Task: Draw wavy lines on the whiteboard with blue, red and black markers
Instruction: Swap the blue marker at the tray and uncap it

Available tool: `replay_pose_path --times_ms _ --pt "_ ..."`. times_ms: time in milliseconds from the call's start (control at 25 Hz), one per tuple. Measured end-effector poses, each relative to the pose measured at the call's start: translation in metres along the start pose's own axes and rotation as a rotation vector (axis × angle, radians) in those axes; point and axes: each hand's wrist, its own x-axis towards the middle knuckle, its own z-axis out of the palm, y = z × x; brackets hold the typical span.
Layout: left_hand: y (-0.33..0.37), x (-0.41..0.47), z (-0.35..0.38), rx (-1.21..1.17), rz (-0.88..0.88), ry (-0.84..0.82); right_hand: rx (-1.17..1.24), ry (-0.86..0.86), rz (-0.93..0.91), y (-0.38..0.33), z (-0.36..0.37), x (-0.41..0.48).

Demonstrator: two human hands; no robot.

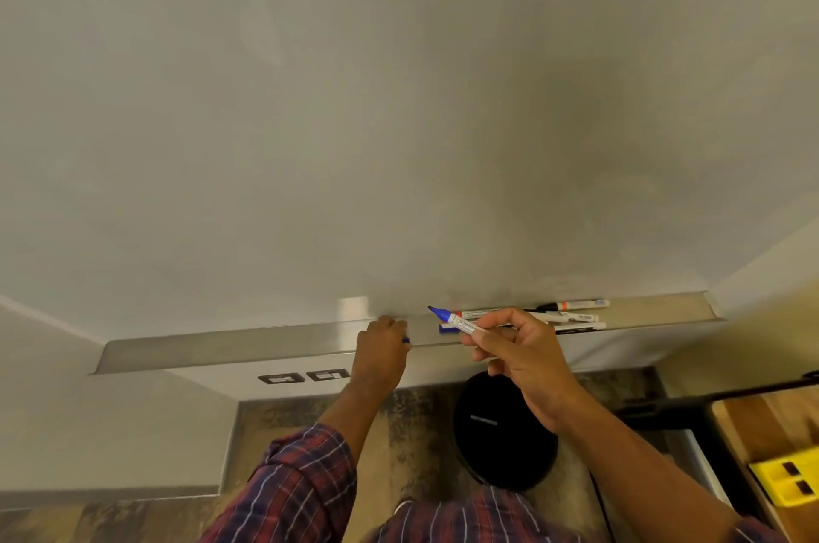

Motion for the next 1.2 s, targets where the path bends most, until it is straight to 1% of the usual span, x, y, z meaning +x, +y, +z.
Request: replay_pose_path --times_ms 200,280,400,480,640,680,800,880,960,1040,1200 --pt "-0.006 0.015 0.004 0.123 0.063 -0.115 -0.082 -0.028 -0.003 -0.005 0.001 0.003" --pt "-0.008 0.018 0.005 0.101 0.057 -0.125 -0.099 -0.036 -0.003 -0.005 0.001 0.003" --pt "-0.01 0.016 0.006 -0.019 -0.003 -0.1 -0.092 -0.043 -0.027 -0.003 -0.001 0.0" --pt "-0.005 0.009 -0.003 -0.183 -0.089 -0.054 -0.064 -0.046 -0.05 -0.003 -0.006 -0.003" --pt "0.017 -0.022 -0.036 -0.621 -0.223 0.097 -0.058 -0.054 -0.094 0.0 -0.012 -0.011" --pt "0.026 -0.032 -0.045 -0.76 -0.261 0.114 -0.062 -0.06 -0.107 0.002 -0.013 -0.013" --pt "0.054 -0.063 -0.076 -1.366 -0.368 0.143 -0.067 -0.094 -0.149 0.003 -0.013 -0.022" --pt "0.071 -0.079 -0.095 -1.646 -0.436 0.158 -0.092 -0.117 -0.18 0.002 -0.012 -0.028" --pt "0.082 -0.09 -0.108 -1.811 -0.497 0.155 -0.132 -0.134 -0.223 0.001 -0.01 -0.034" --pt "0.091 -0.098 -0.116 -1.904 -0.524 0.144 -0.185 -0.13 -0.281 0.001 -0.009 -0.041" --pt "0.107 -0.11 -0.126 -1.955 -0.521 0.138 -0.237 -0.11 -0.361 -0.001 -0.013 -0.05"
